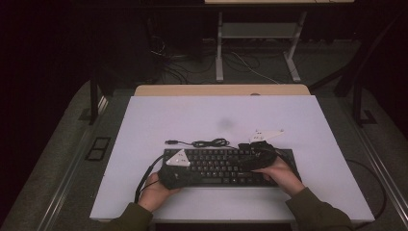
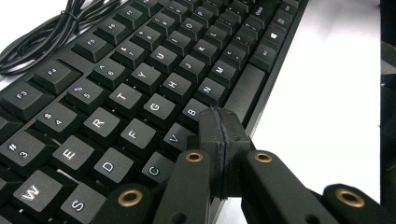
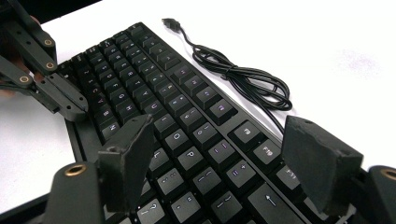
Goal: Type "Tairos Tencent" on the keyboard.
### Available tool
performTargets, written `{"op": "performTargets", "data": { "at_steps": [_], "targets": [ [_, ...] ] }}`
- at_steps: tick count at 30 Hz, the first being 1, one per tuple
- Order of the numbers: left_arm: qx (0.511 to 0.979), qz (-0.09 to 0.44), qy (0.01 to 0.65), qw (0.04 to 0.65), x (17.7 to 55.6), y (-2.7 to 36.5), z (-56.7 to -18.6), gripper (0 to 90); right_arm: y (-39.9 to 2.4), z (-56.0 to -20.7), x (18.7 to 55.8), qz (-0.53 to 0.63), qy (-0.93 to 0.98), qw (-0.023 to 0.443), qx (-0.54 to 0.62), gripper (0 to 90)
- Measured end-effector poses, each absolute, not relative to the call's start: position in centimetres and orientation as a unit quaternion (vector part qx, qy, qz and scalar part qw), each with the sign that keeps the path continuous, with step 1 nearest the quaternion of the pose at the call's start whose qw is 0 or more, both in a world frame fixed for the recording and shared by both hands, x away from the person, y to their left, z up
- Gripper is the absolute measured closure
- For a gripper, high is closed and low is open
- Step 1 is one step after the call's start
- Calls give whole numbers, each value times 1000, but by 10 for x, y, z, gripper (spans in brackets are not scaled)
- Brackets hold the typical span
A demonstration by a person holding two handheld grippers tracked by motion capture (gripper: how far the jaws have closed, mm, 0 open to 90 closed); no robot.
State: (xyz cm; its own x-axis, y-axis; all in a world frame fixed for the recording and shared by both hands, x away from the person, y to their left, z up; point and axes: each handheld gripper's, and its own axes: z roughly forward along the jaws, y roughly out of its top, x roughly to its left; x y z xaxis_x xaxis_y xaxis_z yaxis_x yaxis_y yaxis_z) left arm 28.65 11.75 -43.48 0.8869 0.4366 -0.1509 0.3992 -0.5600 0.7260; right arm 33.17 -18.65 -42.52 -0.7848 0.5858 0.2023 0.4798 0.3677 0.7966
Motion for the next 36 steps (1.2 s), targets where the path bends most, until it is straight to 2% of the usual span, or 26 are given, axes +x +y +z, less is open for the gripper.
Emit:
{"op": "performTargets", "data": {
  "at_steps": [7, 16, 22, 36],
  "targets": [
    [876, 23, 241, 417, 287, 120, -431, 874, -187, -425, 332, 463, 824, 57, 321, 251],
    [867, 24, 252, 430, 289, 125, -428, 771, -187, -423, 331, 467, 823, 51, 319, 248],
    [860, 33, 264, 436, 291, 127, -427, 648, -189, -422, 332, 469, 822, 43, 321, 206],
    [841, 59, 294, 450, 296, 131, -427, 274, -190, -419, 330, 470, 823, 35, 317, 203]
  ]
}}
